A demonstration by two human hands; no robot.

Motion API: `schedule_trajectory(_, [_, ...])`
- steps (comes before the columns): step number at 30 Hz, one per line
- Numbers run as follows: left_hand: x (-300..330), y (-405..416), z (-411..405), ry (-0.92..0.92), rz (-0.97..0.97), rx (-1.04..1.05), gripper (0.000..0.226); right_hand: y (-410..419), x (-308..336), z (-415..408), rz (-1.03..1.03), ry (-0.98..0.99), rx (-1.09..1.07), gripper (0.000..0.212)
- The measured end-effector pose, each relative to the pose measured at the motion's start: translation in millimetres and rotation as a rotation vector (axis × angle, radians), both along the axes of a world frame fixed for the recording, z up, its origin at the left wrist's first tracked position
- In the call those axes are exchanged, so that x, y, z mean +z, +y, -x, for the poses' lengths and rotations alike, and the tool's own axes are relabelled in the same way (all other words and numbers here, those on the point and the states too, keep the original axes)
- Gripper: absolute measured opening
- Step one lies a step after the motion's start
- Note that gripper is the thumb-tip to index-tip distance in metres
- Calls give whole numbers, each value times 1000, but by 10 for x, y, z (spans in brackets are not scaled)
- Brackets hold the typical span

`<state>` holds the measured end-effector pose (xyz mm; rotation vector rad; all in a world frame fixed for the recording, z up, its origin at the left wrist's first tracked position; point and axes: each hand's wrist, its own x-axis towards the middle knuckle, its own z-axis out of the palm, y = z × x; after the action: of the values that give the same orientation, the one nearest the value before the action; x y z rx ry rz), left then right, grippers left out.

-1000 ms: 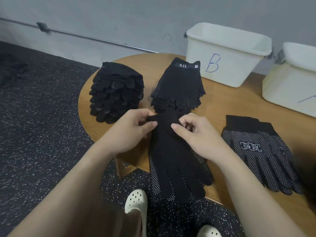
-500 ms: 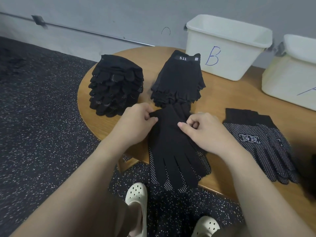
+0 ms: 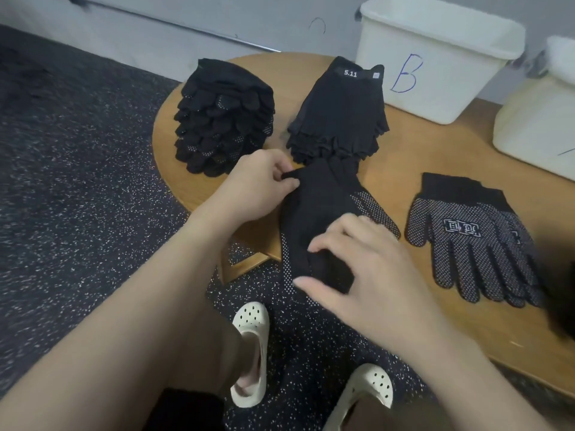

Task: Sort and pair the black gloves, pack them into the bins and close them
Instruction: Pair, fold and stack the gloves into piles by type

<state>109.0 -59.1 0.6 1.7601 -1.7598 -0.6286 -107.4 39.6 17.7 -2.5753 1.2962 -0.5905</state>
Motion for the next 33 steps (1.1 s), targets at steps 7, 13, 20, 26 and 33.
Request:
schedule_trajectory(7, [4,-1,-34,46,43,-22,27,223,-244,-86,177,127,60,27])
schedule_trajectory(13, [19,7,-46,150,-6,-39,21,247,-284,-14,218,-1,19,13])
schedule_trajectory(20, [10,-9,-19,170,-22,-24,18,295,-302,-148,286,-63,38,18])
schedule_trajectory(26, [-21,-35,2,154,-17,-4,22,268,-372,-238,275,-47,25,14])
schedule_trajectory(33, [-27,-58,-2,217,-27,-7,13,303,-327,-27,203,104,37,38])
